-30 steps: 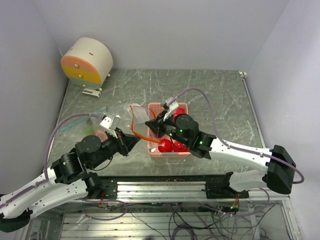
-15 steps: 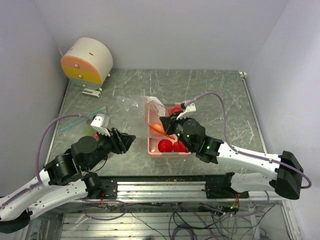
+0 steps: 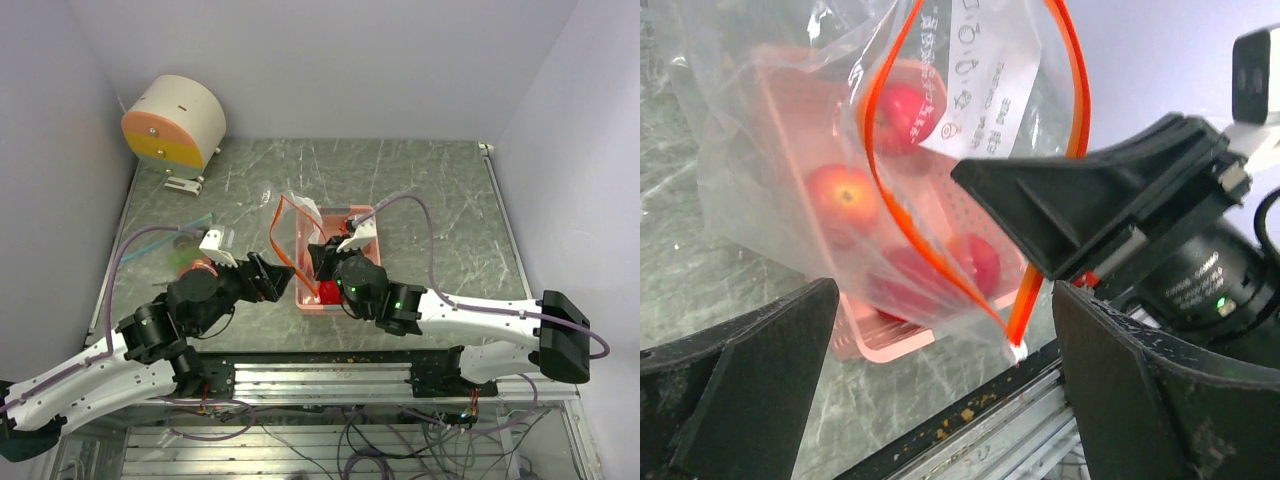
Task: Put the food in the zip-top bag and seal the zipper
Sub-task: Open the zipper of the food storage bag.
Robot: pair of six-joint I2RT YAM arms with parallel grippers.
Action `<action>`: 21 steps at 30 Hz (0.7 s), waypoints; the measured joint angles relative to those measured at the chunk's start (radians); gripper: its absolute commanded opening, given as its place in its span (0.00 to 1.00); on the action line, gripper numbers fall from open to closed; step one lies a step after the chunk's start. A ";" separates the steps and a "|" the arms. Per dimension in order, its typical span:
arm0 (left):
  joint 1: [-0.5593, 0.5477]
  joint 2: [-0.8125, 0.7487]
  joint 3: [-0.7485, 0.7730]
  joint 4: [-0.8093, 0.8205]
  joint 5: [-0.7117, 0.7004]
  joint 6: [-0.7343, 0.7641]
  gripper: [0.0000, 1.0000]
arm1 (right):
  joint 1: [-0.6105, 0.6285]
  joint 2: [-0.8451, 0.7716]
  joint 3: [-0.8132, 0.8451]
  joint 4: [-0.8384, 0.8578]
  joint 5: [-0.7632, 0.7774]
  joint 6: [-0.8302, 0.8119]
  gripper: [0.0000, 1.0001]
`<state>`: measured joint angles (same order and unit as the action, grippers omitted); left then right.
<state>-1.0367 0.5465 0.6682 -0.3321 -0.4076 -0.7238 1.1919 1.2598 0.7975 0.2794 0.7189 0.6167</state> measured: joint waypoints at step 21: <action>0.000 0.108 -0.077 0.117 -0.183 -0.092 0.07 | 0.229 0.035 0.016 0.186 0.244 -0.184 0.00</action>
<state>-1.0367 0.6540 0.5915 -0.2153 -0.5911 -0.8158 1.4208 1.2949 0.8131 0.4656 0.9630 0.4324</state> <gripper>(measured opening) 0.220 0.004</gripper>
